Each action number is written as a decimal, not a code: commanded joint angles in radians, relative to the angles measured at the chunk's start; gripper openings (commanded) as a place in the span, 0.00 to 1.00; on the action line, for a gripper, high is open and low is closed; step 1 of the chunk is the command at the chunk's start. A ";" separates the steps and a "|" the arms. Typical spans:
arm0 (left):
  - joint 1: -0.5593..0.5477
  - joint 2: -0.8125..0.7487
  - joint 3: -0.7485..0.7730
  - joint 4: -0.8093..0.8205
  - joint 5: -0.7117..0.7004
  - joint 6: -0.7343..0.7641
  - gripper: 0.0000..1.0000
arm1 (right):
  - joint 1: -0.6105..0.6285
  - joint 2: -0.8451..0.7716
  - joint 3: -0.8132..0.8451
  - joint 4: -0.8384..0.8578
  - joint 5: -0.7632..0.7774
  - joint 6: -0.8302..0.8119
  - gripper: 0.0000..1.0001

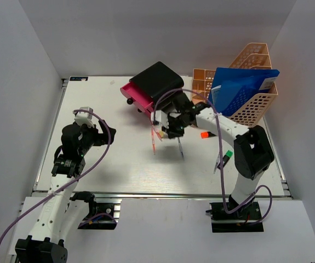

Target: Organize the desk

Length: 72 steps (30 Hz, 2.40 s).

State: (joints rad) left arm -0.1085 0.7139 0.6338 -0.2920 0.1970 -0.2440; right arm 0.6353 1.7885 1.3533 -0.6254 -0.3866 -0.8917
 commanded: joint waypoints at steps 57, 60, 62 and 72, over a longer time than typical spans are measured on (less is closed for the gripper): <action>0.003 -0.008 0.020 0.014 0.041 0.029 0.84 | 0.064 -0.158 0.238 0.237 0.186 0.474 0.00; 0.003 -0.004 0.018 0.022 0.065 0.034 0.73 | 0.027 -0.265 0.002 0.262 0.175 0.520 0.29; 0.003 0.004 0.018 0.022 0.073 0.038 0.61 | 0.012 -0.314 -0.144 0.308 0.170 0.566 0.38; 0.003 0.010 0.017 0.022 0.070 0.041 0.75 | -0.022 -0.122 -0.258 0.489 0.140 0.761 0.55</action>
State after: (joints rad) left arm -0.1085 0.7296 0.6338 -0.2832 0.2668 -0.2035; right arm 0.6151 1.6180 1.0683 -0.2573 -0.2127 -0.2146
